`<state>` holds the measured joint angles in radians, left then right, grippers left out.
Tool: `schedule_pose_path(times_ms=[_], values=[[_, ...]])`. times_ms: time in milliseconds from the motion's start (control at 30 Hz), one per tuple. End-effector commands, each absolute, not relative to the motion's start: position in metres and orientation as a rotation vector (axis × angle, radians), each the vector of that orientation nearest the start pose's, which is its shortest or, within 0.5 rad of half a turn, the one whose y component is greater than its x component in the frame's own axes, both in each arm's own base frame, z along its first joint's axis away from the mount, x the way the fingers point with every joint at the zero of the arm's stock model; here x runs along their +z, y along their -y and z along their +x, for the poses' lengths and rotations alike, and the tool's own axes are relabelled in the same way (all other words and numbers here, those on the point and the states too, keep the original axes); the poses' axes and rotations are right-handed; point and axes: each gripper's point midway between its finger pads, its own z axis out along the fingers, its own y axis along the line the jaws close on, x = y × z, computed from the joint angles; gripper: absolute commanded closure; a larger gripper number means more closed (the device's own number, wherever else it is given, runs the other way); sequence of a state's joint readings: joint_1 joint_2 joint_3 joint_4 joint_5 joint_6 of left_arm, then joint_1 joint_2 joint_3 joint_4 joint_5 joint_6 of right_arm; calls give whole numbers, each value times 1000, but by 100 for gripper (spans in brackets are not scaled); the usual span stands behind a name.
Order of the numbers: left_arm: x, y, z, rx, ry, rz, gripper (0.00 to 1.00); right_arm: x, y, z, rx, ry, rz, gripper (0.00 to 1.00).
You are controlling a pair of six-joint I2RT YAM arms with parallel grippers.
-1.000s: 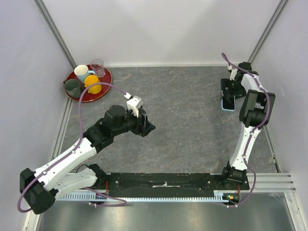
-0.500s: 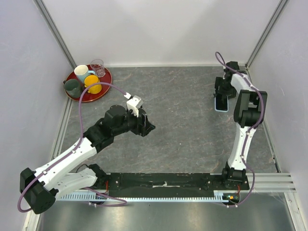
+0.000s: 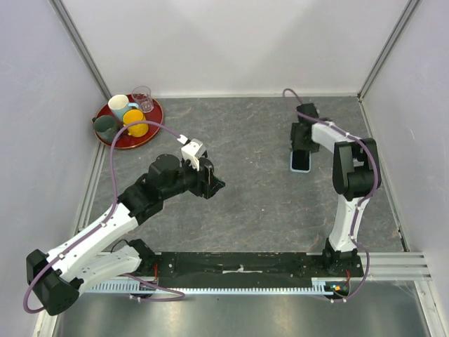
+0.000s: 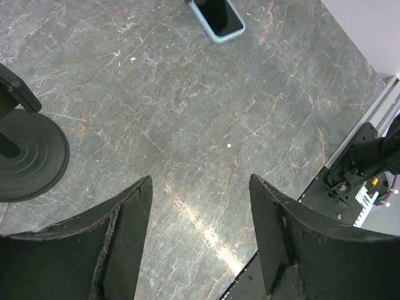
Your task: Place the phone on the phone stand
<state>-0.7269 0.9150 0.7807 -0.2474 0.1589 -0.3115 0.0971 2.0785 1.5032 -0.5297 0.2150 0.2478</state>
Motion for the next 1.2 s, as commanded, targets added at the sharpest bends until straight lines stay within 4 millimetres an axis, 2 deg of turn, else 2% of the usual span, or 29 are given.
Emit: schedule_pose_path(times_ms=[0, 100, 167, 200, 267, 300, 367, 400, 433, 467, 500, 533, 600, 633, 700, 733, 800, 833, 867, 900, 933, 967, 1000, 1033, 1067, 1100, 1133, 1167], values=[[243, 251, 216, -843, -1885, 570, 31, -7, -116, 381, 90, -2819, 133, 100], [244, 254, 214, -867, -1881, 578, 31, 12, -132, 394, 157, -2727, 152, 100], [246, 255, 214, -875, -1877, 581, 31, 33, -156, 404, 258, -2633, 117, 100], [245, 255, 214, -875, -1878, 581, 31, 51, -172, 406, 359, -2581, 90, 100], [245, 256, 213, -878, -1879, 582, 31, 68, -192, 412, 475, -2478, 83, 100], [246, 256, 213, -879, -1875, 581, 31, 83, -198, 414, 532, -2422, 87, 100], [248, 257, 212, -891, -1871, 587, 31, 97, -212, 416, 664, -2319, 100, 100], [248, 260, 210, -910, -1870, 603, 31, 115, -216, 417, 718, -2248, 94, 100], [249, 262, 209, -925, -1863, 614, 31, 111, -218, 409, 758, -2240, 100, 100], [250, 264, 207, -938, -1862, 623, 31, 128, -225, 415, 815, -2148, 81, 100], [249, 268, 204, -964, -1866, 644, 31, 143, -228, 412, 863, -2096, 78, 100], [249, 270, 203, -977, -1866, 650, 31, 140, -231, 403, 904, -2086, 57, 100], [253, 274, 199, -1014, -1864, 670, 31, 175, -238, 401, 991, -1941, 22, 100], [252, 276, 198, -1025, -1873, 675, 31, 174, -238, 393, 1018, -1921, 4, 100], [260, 278, 195, -1054, -1871, 679, 31, 212, -248, 380, 1113, -1775, -107, 100], [265, 278, 193, -1065, -1865, 678, 31, 214, -249, 374, 1105, -1745, -162, 100], [279, 280, 189, -1104, -1854, 671, 31, 232, -253, 360, 1079, -1684, -261, 100], [292, 281, 187, -1120, -1836, 666, 31, 234, -251, 360, 988, -1654, -361, 100], [299, 281, 186, -1144, -1843, 637, 31, 223, -257, 349, 956, -1703, -424, 100], [299, 279, 187, -1137, -1876, 606, 31, 229, -254, 346, 875, -1685, -473, 100], [314, 278, 190, -1139, -1868, 570, 31, 232, -255, 343, 811, -1680, -525, 100], [317, 277, 193, -1141, -1905, 507, 30, 218, -260, 330, 723, -1697, -673, 100], [310, 270, 199, -1084, -1975, 445, 30, 221, -257, 328, 658, -1695, -691, 100], [326, 267, 202, -1076, -1963, 413, 29, 224, -257, 326, 608, -1682, -742, 100], [329, 265, 204, -1060, -1982, 387, 28, 215, -260, 316, 556, -1688, -847, 100], [329, 263, 208, -1039, -2001, 366, 27, 219, -261, 309, 533, -1670, -891, 100], [339, 260, 207, -1039, -2000, 360, 26, 223, -260, 309, 472, -1661, -913, 100], [341, 261, 208, -1041, -2007, 361, 24, 216, -267, 293, 453, -1675, -994, 100]])
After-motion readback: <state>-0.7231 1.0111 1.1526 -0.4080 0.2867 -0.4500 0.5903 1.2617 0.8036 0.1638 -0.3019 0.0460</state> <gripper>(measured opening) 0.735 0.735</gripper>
